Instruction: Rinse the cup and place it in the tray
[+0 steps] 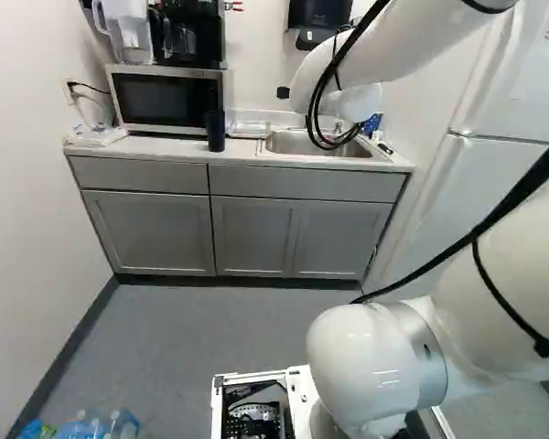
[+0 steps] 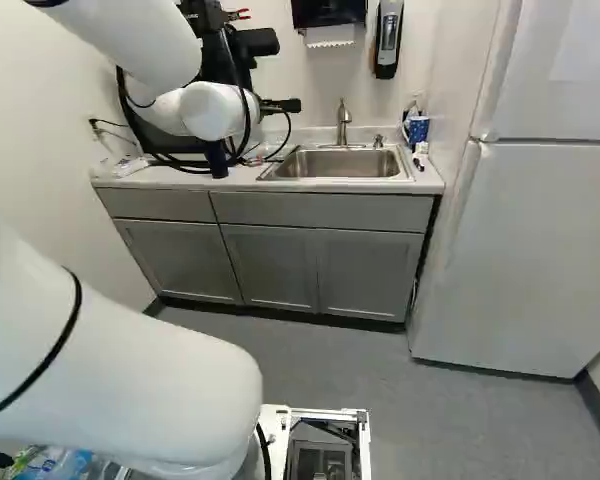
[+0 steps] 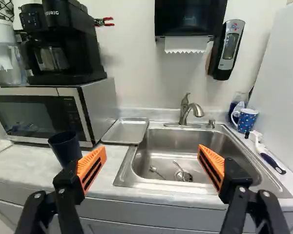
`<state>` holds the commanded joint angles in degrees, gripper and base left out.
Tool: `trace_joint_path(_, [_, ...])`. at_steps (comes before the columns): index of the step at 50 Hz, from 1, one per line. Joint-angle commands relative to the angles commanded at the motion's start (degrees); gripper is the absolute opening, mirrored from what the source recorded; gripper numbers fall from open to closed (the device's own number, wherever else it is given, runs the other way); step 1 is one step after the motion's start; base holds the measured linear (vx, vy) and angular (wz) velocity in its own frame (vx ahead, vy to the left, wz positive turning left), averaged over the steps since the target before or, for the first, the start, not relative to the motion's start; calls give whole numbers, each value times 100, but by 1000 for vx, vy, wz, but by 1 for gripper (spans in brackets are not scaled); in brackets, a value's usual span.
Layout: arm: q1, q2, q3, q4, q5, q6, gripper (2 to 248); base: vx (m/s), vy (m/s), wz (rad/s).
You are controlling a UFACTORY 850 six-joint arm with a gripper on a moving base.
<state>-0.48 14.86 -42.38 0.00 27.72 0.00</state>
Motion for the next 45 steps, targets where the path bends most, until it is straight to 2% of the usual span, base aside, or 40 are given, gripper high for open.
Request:
trace_joint_path(20, [0,0,0,0,0,0,247,153,-76,8])
trace_joint_path(45, [0,0,0,0,0,0,247,124,-127,6])
